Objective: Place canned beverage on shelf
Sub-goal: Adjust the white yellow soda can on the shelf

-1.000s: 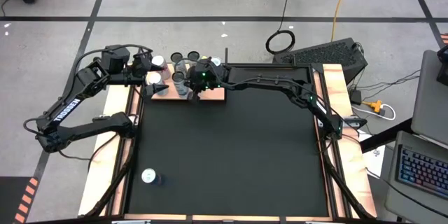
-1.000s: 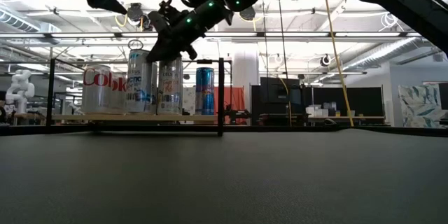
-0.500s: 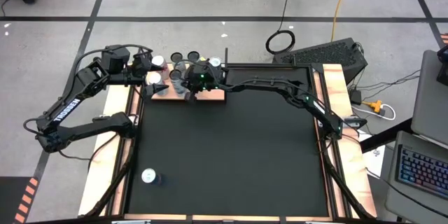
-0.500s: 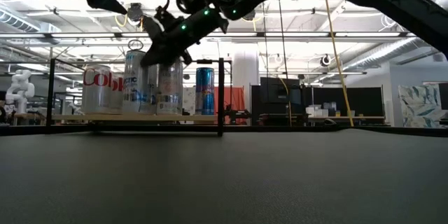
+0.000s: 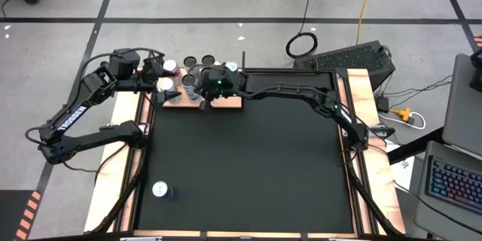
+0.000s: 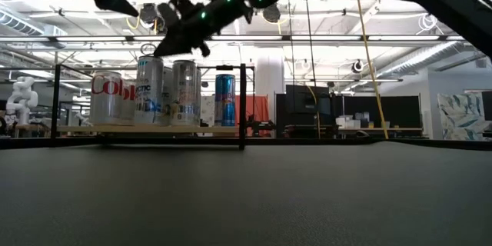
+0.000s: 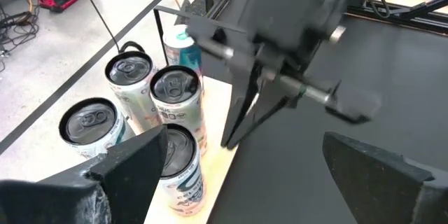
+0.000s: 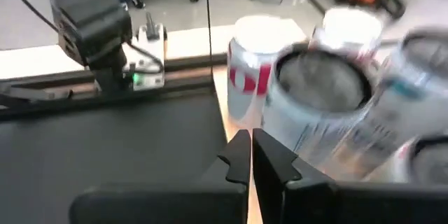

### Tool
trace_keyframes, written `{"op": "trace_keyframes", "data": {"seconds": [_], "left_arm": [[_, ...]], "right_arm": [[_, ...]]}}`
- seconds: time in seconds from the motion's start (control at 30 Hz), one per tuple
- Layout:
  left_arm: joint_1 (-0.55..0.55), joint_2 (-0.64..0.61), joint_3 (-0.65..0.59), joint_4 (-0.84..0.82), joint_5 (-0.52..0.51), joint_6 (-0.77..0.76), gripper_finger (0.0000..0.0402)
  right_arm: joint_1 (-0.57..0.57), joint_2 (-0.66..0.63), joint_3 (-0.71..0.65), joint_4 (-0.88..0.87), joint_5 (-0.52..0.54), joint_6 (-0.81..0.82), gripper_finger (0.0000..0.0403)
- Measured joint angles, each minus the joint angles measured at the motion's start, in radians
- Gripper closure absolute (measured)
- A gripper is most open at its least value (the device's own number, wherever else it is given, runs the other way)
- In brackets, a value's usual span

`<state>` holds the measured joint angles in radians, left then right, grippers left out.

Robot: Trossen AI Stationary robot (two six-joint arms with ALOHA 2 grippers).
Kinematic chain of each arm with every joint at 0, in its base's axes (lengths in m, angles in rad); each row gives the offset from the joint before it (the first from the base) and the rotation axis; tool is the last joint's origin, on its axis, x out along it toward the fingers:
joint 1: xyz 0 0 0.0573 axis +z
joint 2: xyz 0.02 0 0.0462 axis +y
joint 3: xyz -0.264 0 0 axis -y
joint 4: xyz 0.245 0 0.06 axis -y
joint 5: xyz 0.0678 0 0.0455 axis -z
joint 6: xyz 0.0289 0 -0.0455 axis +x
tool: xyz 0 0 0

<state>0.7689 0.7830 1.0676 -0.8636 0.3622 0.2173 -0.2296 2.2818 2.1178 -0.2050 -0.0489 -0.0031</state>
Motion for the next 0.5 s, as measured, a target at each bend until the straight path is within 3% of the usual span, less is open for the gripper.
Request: {"op": "trace_keyframes", "data": {"seconds": [0.13, 0.5], "left_arm": [[-0.001, 0.000, 0.000, -0.011, 0.000, 0.000, 0.0020], [0.000, 0.000, 0.000, -0.011, 0.000, 0.000, 0.0020]], "right_arm": [[0.000, -0.048, 0.001, 0.010, 0.068, -0.037, 0.0403], [-0.105, -0.052, 0.000, -0.002, 0.074, -0.036, 0.0403]]}}
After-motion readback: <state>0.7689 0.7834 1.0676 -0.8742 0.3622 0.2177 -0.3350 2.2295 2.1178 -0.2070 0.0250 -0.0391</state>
